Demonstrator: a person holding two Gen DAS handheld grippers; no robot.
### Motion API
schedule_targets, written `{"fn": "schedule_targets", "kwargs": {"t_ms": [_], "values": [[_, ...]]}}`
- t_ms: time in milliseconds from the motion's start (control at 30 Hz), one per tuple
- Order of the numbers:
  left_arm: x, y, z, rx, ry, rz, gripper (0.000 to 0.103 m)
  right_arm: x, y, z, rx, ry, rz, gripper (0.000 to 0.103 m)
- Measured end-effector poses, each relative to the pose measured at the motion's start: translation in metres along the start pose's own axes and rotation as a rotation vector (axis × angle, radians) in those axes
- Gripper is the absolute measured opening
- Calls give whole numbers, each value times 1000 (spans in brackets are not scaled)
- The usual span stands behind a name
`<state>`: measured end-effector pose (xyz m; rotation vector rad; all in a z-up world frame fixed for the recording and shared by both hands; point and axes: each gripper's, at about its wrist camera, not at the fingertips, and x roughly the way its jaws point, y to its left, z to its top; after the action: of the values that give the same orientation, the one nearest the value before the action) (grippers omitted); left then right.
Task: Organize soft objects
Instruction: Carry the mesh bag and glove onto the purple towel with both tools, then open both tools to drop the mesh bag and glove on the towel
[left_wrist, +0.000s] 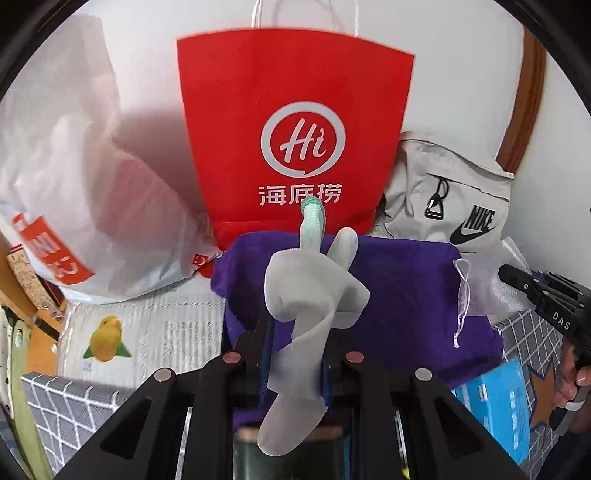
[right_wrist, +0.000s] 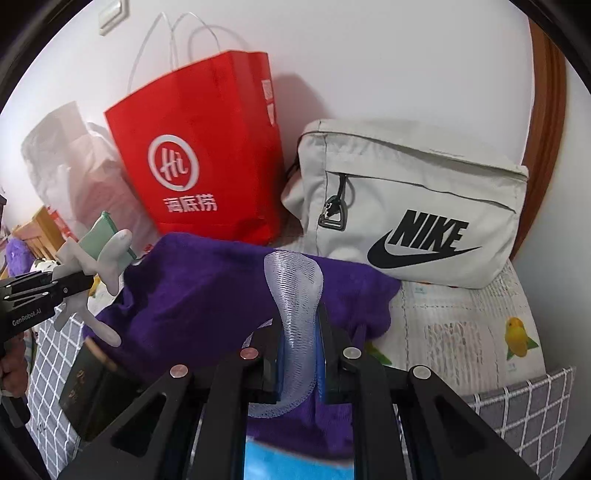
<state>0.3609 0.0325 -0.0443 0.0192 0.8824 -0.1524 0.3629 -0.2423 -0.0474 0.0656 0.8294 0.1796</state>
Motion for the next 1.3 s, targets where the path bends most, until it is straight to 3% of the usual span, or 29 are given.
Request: {"fn": "schedule_targets", "kwargs": {"t_ms": [300,733,867,967,1033,1100,1200,1300], "values": [[55,3,11,-23,89,-31,20,53,-4,4,-26,93,9,14],[103,-8,16,-11,181,30,23,87,-4,-5,-83,191,-16,20],[107,-13,17,-7,192,46,25,90,-5,-6,-82,214,-35,36],[109,-11,17,-6,197,64,31,85,-7,-9,-73,208,-27,50],[110,-14,16,5,199,94,50,82,-8,-10,-75,200,-28,55],[108,-14,15,15,192,105,58,80,-8,-12,-79,203,-35,64],[100,-21,16,34,178,98,64,77,-5,-10,-97,203,-60,65],[89,-25,17,48,153,143,70,75,3,-10,-129,219,-95,69]]}}
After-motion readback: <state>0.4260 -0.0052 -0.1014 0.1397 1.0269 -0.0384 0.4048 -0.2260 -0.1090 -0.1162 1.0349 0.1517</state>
